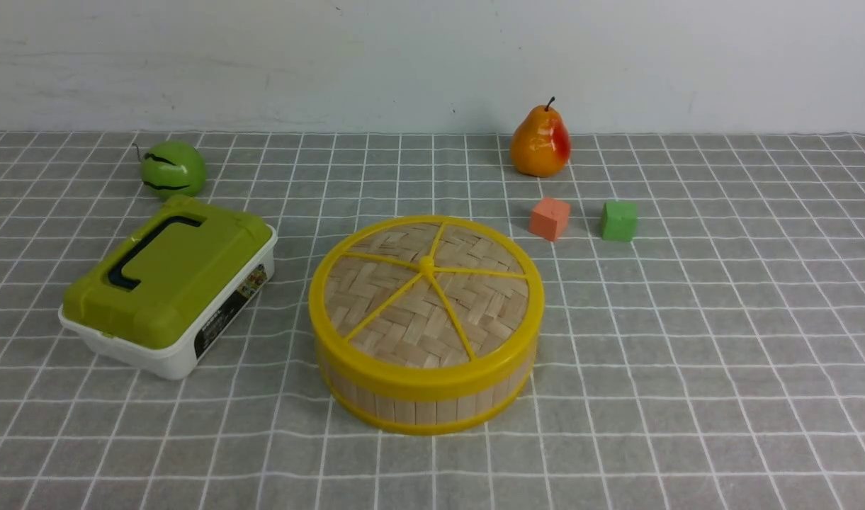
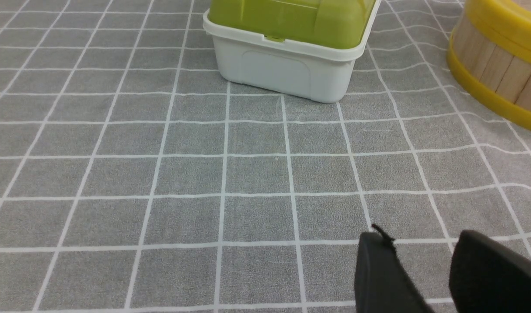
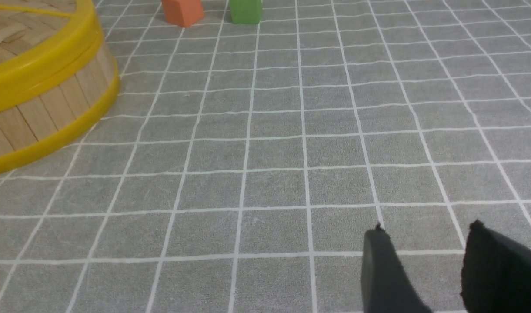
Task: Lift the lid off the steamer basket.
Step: Use the right arm to lift the lid of the steamer
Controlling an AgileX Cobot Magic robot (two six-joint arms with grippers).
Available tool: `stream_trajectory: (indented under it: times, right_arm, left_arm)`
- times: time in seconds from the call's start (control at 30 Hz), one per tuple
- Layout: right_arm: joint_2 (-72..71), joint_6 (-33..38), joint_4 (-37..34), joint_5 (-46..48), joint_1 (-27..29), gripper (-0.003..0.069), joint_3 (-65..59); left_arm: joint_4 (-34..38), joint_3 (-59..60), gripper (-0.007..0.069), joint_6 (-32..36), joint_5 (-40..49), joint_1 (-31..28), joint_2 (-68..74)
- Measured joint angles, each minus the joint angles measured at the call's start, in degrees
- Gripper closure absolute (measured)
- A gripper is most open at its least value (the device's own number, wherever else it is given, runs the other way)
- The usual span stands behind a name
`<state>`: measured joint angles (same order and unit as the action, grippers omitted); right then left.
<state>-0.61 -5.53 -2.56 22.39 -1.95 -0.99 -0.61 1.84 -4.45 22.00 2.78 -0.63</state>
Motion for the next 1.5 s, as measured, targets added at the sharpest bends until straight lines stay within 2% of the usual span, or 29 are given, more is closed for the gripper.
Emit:
stream_trajectory:
  times: [1.0,1.13,1.17,1.2,1.23,1.37,1.43,1.5]
  right_arm:
    - [0.0,0.0,-0.5,0.0,0.0,0.0418,0.0]
    - [0.0,-0.5,-2.9,-0.1,0.0,0.0418,0.0]
    - [0.0,-2.8,-8.9,-0.3,0.0,0.0418,0.0]
    - [0.0,-3.7,-9.9,-0.3,0.0,0.0418,0.0]
    - [0.0,-8.6,-21.2,-0.1,-0.1,0.0418,-0.1]
    - [0.0,-16.5,-38.5,0.2,-0.1,0.0418,-0.5]
    - [0.0,-16.9,-42.6,-0.7,-0.1,0.0418,-0.5]
    - [0.0,-16.2,-42.8,-1.6,-0.1,0.0418,-0.5]
  left_arm:
    - [0.1,0.0,0.0386,0.0,-0.2,0.0,0.0]
    - [0.1,0.0,0.0386,0.0,-0.2,0.0,0.0]
    - [0.1,0.0,0.0386,0.0,-0.3,0.0,0.0]
    - [0.1,0.0,0.0386,0.0,-0.3,0.0,0.0]
    - [0.1,0.0,0.0386,0.0,-0.3,0.0,0.0]
    - [0.6,0.0,0.0386,0.0,-0.3,0.0,0.0]
    - [0.6,0.0,0.0386,0.0,-0.3,0.0,0.0]
    - [0.6,0.0,0.0386,0.0,-0.3,0.0,0.0]
